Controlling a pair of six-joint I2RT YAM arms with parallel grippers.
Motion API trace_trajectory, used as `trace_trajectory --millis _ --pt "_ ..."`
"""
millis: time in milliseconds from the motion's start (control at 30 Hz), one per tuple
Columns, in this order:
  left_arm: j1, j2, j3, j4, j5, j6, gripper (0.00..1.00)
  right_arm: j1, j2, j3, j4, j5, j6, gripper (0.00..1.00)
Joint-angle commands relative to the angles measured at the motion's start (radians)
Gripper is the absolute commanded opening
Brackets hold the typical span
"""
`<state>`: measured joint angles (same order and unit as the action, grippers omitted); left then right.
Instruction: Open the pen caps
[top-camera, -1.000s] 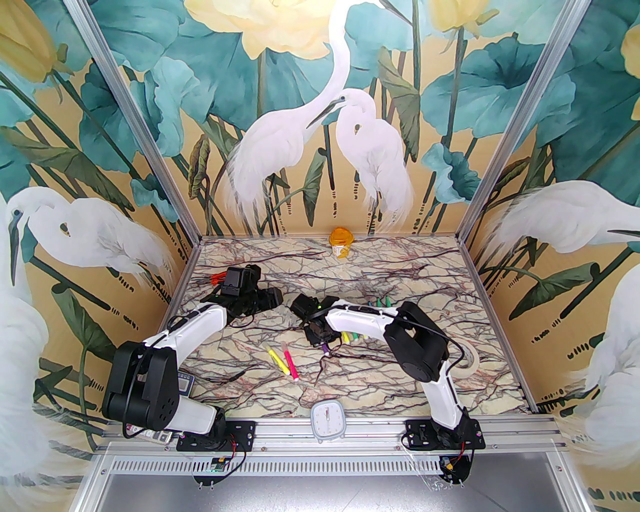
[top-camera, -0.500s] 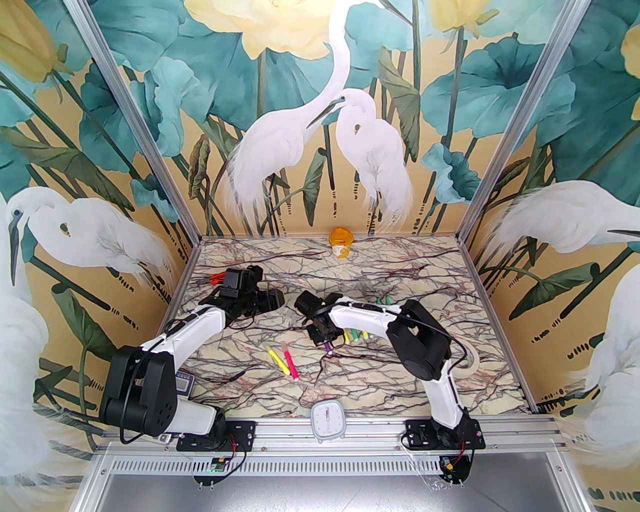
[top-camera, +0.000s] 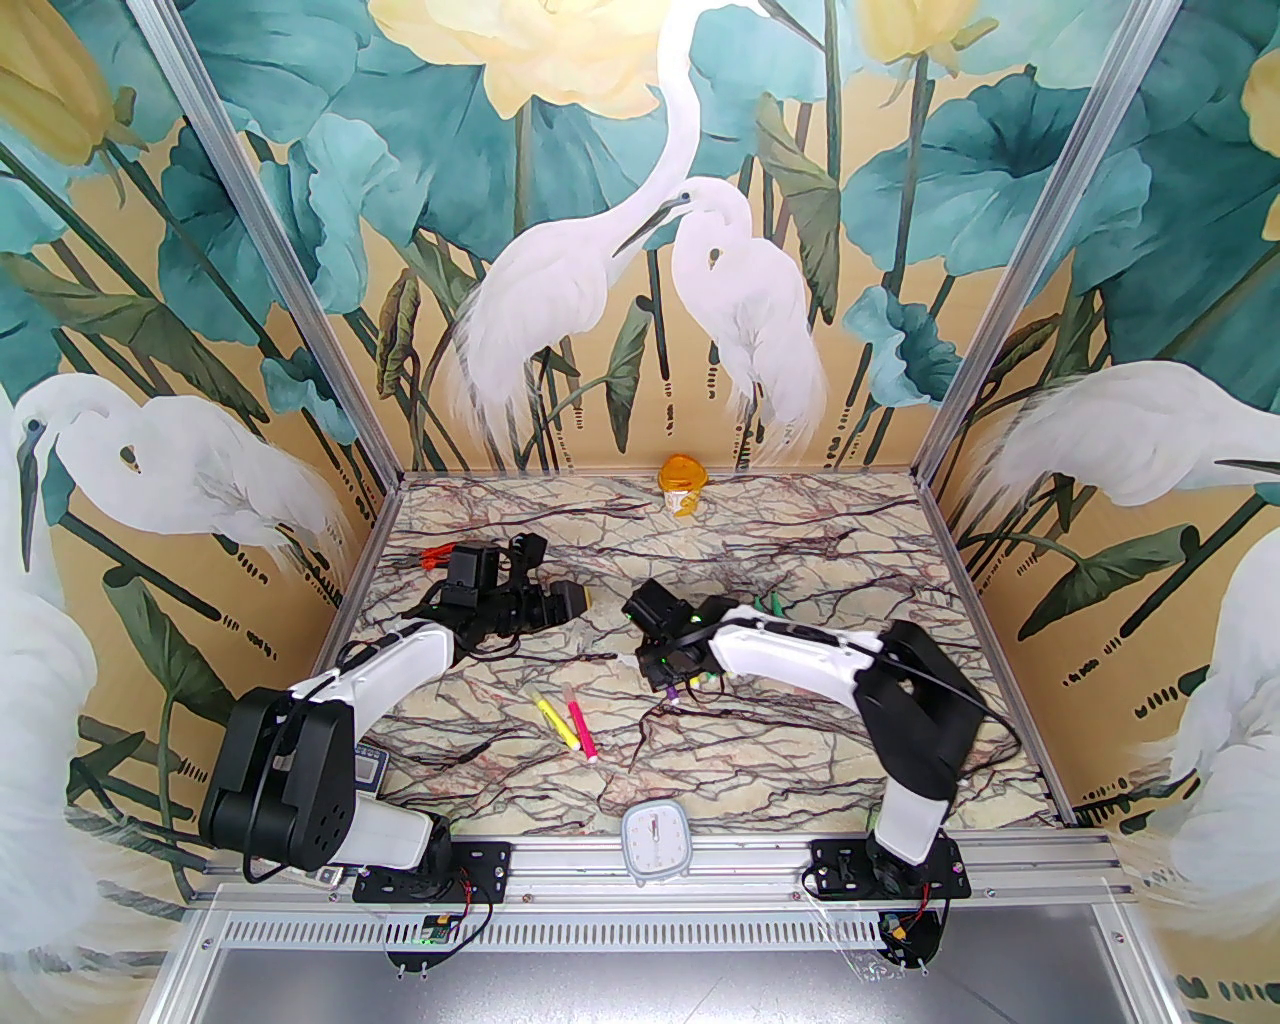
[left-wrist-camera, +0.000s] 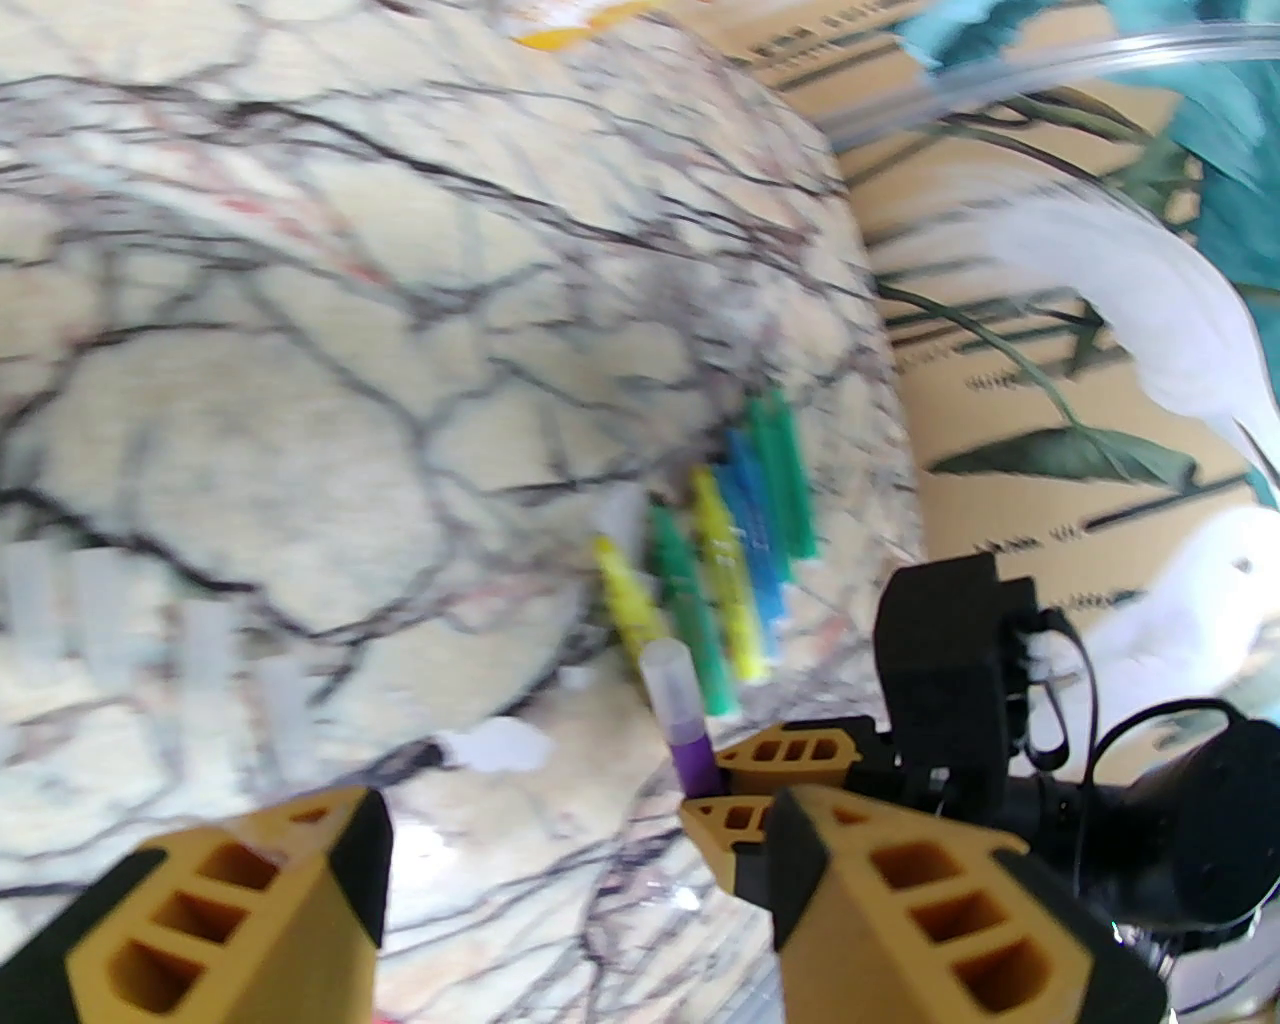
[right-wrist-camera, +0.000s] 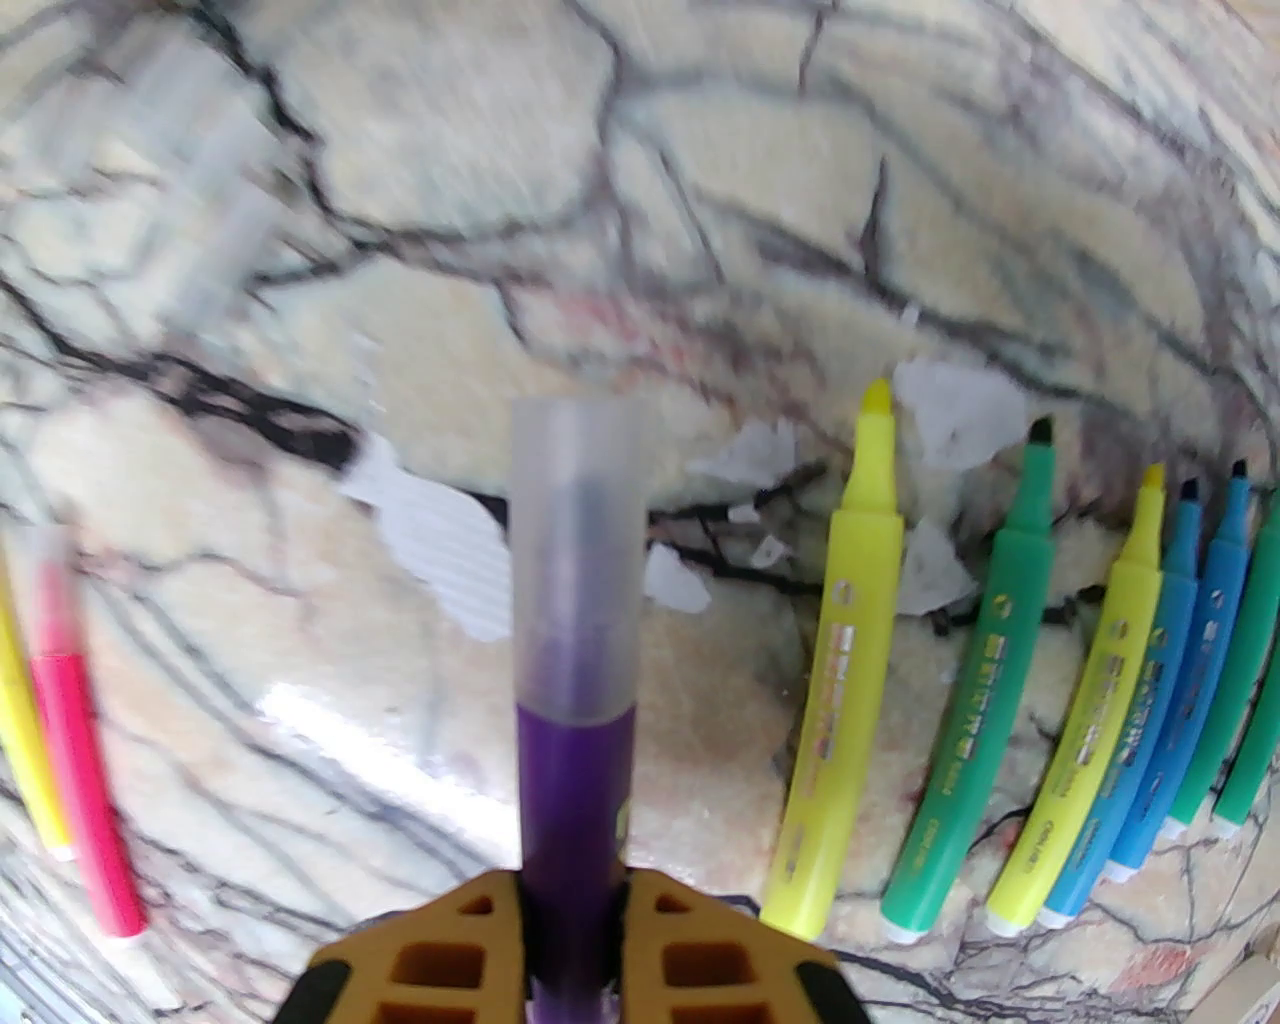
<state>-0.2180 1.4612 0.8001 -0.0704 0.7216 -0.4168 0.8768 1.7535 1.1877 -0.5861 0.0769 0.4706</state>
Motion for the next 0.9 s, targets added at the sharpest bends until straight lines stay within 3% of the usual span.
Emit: trace_trajectory --millis 0,400,867 --pt "-0.029 0.023 -0.004 0.068 0.103 -0.018 0.66 -0.003 -0.056 -0.039 0.071 -0.015 -0.027 0.12" --pt "-0.129 0.090 0.035 0.147 0.201 -0.052 0.66 -0.002 -0.189 -0.136 0.190 -0.084 -0.049 0.12" --pt "-0.157 0.142 0.049 0.227 0.237 -0.112 0.60 0.007 -0.210 -0.143 0.215 -0.119 -0.056 0.12"
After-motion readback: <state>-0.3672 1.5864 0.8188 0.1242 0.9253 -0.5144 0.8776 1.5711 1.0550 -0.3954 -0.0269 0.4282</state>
